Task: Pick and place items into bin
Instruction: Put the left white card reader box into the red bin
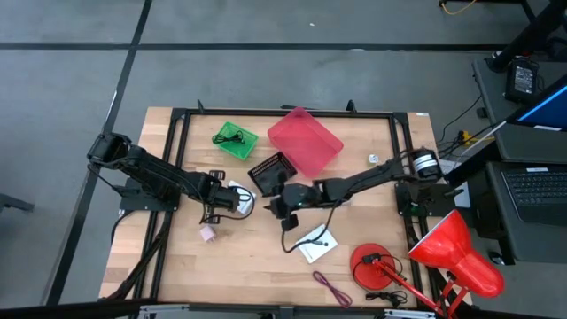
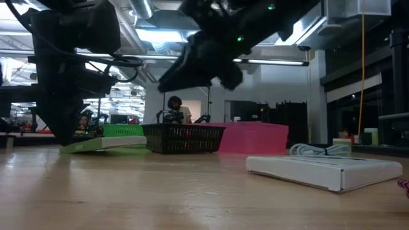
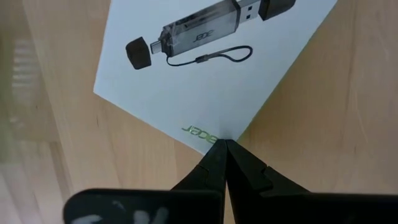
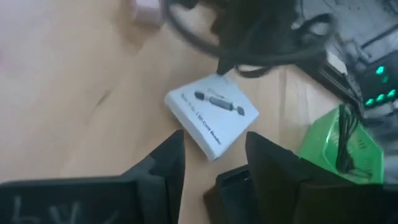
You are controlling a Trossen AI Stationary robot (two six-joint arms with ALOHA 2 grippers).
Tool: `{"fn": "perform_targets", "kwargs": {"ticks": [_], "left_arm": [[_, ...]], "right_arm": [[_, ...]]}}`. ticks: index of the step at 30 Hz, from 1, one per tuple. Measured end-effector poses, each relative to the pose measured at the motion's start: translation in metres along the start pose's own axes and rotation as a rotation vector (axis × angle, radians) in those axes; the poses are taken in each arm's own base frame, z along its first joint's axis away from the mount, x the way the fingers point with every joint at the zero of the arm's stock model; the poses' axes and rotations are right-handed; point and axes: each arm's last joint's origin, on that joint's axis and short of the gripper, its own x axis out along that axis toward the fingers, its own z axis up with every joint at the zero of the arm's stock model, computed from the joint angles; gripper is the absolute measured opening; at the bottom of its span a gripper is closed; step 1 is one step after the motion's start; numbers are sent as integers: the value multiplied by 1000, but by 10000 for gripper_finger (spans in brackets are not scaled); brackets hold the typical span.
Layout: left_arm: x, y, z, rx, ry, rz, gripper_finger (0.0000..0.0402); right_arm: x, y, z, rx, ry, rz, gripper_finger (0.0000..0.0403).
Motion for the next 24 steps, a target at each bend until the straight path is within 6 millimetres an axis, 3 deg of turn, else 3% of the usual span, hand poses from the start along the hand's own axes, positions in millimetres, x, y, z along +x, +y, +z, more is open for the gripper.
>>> {"fn": "perform_targets", "kwargs": {"ticks": [6, 15, 24], "left_arm": [[0, 0, 0, 8, 0, -1, 2], [0, 0, 0, 9, 0, -2, 2], [0, 0, 0, 36, -3, -4, 2]], "right_arm": [[26, 14, 6, -139, 86, -74, 162], [63, 29, 3, -160, 110, -58, 164], [85, 34, -7, -181, 201, -130, 164]]}}
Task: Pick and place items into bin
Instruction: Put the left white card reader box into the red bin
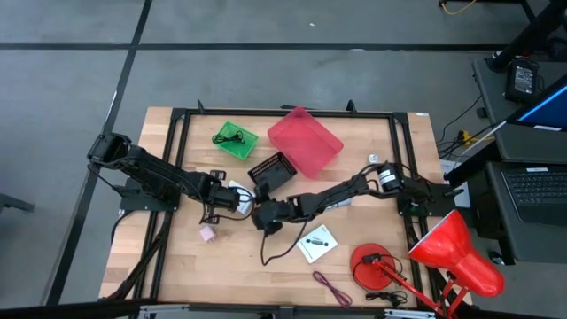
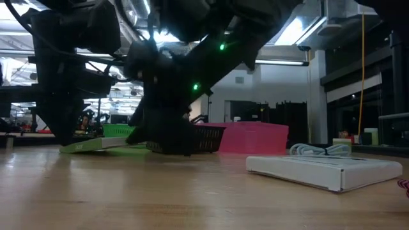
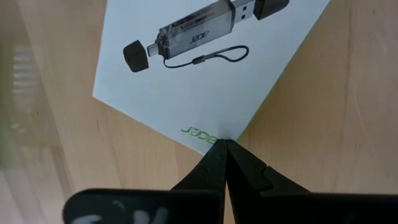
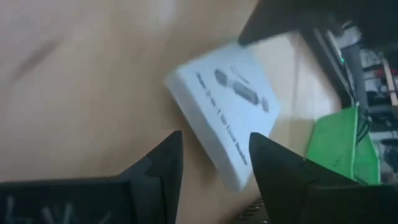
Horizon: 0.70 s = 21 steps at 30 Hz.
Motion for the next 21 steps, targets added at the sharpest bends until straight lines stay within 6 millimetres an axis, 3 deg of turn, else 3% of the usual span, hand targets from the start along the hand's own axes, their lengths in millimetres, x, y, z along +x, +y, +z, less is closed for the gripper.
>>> {"fn": "perform_targets", "kwargs": {"ticks": [6, 21], "left_arm": [[0, 0, 0, 14, -3, -2, 2], [0, -1, 3, 42, -35, -15, 2]], "right_arm": [[11, 1, -8, -1, 30, 1, 164], [15, -5, -8, -43, -12, -40, 164]]}}
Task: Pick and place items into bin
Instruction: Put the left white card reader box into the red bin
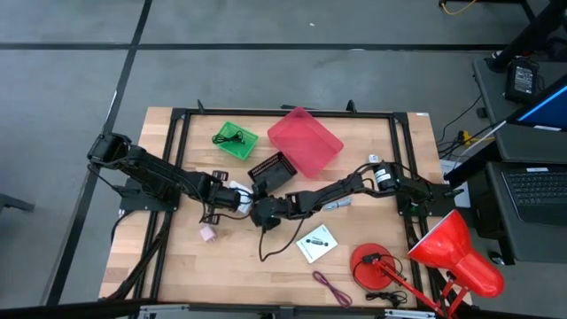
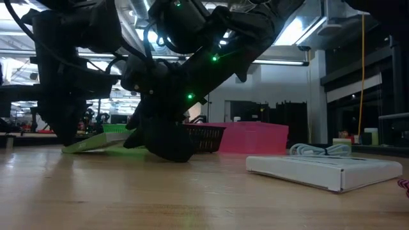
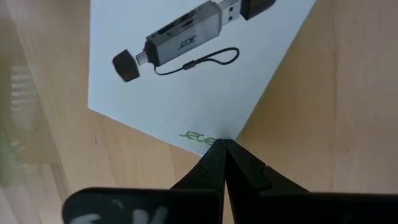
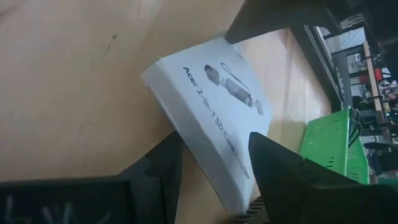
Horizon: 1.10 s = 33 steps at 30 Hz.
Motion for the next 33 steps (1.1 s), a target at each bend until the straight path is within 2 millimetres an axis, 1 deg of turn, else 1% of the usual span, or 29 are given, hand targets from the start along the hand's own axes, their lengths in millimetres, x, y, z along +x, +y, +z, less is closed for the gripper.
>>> {"fn": "perform_targets", "kwargs": {"ticks": [3, 6, 9, 13, 15, 20, 24, 27, 33], "left_arm": [[0, 0, 0, -1, -5, -1, 2], [0, 0, 2, -3, -17, -2, 2], [0, 0, 2, -3, -18, -2, 2], [0, 0, 2, -3, -17, 5, 1], [0, 0, 2, -2, -18, 16, 2], [-4, 1, 1, -7, -35, 23, 1], [-13, 4, -2, -29, -79, 19, 2], [-24, 6, -3, -56, -145, 6, 1], [-49, 12, -11, -86, -274, 27, 1]], "right_arm": [[0, 0, 0, -20, -3, -2, 159], [0, 0, 1, -24, -3, -2, 143], [0, 0, 1, -28, 0, -6, 109], [0, 0, 1, -48, 1, -8, 51], [-1, 1, 2, -50, 0, -7, 33], [-3, 4, 4, -48, -1, -9, 31], [-7, 9, 9, -71, 17, -41, 21], [-11, 13, 12, -91, 50, -85, 17], [-22, 14, 20, -105, 31, -69, 17]]}}
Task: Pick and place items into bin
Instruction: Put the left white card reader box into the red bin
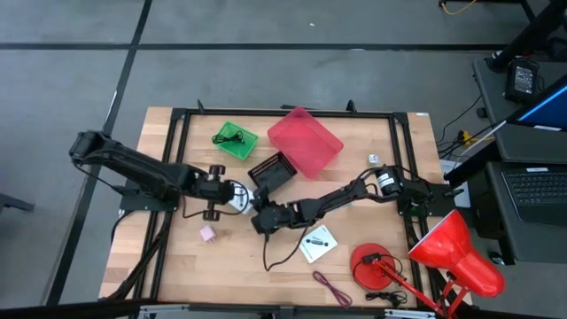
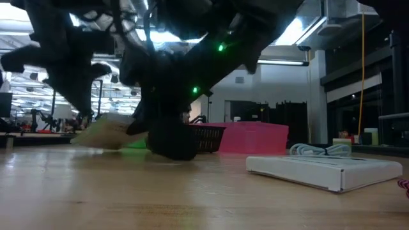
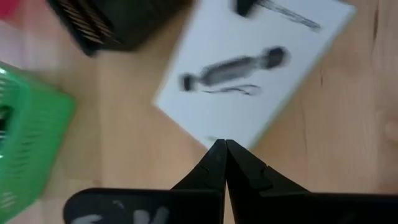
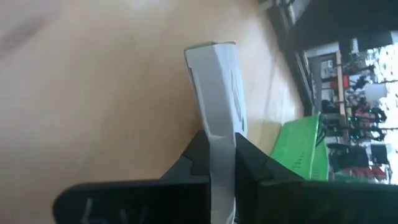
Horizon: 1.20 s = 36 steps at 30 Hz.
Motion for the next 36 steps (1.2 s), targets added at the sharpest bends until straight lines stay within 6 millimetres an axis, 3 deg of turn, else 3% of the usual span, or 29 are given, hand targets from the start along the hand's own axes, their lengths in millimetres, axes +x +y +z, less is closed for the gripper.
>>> {"fn": "perform_targets", "kwargs": {"ticks": [6, 10, 21, 26, 36], "left_arm": [[-24, 0, -4, -19, -128, 26, 1], [-36, -6, -6, -4, -200, 46, 2], [-51, -24, -12, 24, -318, 153, 1], [-54, -29, -12, 18, -362, 170, 1], [-56, -39, 5, 16, -486, 84, 1]], "right_arm": [[-16, -14, 9, 2, -24, -9, 17], [-36, -34, 18, 16, -45, -22, 16], [-95, -76, 16, 161, 35, 11, 16], [-119, -77, 16, 195, 100, -4, 16], [-134, -53, 6, 223, 266, -47, 15]]}}
